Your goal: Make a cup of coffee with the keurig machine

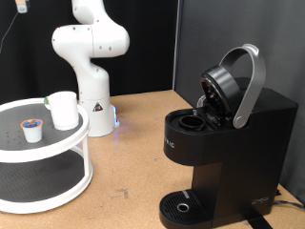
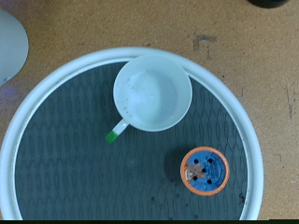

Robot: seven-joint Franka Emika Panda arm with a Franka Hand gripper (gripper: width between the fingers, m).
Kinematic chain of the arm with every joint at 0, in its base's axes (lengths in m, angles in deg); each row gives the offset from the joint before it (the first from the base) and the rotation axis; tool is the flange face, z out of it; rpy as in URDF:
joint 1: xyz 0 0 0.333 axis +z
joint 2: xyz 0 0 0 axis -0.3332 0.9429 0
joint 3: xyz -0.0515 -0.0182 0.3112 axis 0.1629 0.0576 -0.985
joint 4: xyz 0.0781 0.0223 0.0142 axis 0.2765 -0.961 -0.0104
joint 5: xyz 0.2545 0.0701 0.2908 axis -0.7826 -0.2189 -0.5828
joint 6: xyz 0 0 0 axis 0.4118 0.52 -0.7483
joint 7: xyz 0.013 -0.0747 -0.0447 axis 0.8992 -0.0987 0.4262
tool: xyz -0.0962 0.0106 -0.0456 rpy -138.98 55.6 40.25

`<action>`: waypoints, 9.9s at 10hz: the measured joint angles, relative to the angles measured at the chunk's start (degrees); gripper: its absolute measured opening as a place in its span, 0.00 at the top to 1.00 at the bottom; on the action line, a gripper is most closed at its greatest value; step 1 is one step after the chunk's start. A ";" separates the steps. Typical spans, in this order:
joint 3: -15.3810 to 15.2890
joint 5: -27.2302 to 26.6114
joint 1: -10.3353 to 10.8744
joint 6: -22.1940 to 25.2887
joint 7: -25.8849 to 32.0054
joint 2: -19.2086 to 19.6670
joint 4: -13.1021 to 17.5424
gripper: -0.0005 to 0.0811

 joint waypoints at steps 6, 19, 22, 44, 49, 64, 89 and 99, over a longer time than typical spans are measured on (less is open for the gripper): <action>1.80 0.20 -0.07 -6.93 -0.53 0.16 -3.26 0.01; 6.11 -0.05 0.67 -25.17 2.08 12.31 -12.08 0.01; 6.11 -0.06 2.27 -26.91 2.08 17.05 -12.29 0.01; 8.67 1.40 2.62 -45.38 5.06 27.27 -19.68 0.01; 8.68 1.40 2.62 -45.73 5.06 28.14 -20.07 0.22; 8.73 -11.77 3.87 -32.48 8.23 20.44 -12.93 0.46; 3.64 -50.05 25.17 -18.92 6.60 36.62 9.97 0.46; -0.26 -49.58 26.85 -21.46 2.95 39.99 11.36 0.46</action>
